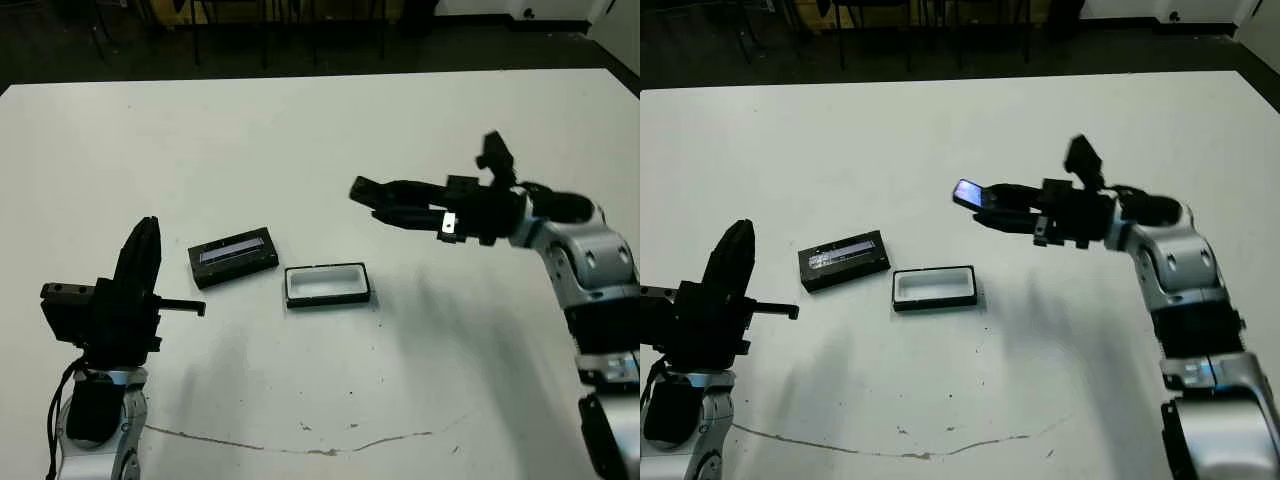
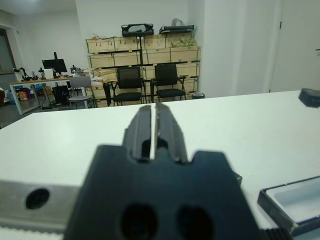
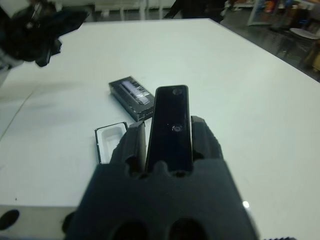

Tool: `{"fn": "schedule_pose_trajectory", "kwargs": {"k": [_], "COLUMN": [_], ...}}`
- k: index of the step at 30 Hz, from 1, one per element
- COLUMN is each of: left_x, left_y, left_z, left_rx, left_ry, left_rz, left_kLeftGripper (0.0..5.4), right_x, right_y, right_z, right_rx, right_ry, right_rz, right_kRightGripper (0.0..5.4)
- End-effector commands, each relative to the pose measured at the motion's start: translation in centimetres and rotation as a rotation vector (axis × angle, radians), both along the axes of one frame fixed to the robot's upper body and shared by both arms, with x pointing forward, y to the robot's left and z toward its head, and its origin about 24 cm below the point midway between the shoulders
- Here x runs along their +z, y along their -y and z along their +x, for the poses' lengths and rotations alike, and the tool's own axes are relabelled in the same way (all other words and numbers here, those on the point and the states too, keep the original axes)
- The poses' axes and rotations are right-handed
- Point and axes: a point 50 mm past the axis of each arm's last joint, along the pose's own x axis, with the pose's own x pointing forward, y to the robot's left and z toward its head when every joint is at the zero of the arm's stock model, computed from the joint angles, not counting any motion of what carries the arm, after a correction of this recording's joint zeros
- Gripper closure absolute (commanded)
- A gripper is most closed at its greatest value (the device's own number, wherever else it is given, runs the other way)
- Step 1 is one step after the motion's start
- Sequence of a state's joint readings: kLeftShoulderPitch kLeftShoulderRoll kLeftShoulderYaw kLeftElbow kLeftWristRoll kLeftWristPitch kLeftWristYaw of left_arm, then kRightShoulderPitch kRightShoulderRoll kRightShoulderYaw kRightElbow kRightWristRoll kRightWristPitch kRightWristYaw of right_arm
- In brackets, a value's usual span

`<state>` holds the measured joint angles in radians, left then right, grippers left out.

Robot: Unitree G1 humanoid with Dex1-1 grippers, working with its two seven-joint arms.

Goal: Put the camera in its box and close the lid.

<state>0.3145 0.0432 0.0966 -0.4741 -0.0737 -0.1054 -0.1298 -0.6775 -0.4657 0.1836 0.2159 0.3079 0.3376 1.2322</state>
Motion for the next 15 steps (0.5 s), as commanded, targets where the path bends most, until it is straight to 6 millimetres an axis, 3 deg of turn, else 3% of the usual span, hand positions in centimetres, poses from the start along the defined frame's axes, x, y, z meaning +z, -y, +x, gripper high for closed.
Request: {"fn": "schedule_pose_trajectory", "kwargs": {"k": [1, 9, 15], "left_x": [-0.9, -0.9, -1.1], "left_y": [-0.2, 0.0, 0.1], "left_z": [-0.5, -0.5, -0.5], "left_rx": [0.012, 0.008, 0.005], "left_ry": [-0.05, -0.049, -0.05], "left_rz": [0.002, 0.012, 0.011], "left_kLeftGripper": [5.4, 5.4, 5.4], "right_x": [0.1, -0.5, -1.4], "right_y": [-1.6, -4.7, -5.8], "right_z": [-0.1, -0.4, -0.6], "right_rx": [0.092, 0.234, 0.283], "right_ry": [-0.039, -0.105, -0.093], "right_rz": [-0.074, -0.229, -0.316], "right_kRightGripper": [4.47, 4.47, 4.47]}}
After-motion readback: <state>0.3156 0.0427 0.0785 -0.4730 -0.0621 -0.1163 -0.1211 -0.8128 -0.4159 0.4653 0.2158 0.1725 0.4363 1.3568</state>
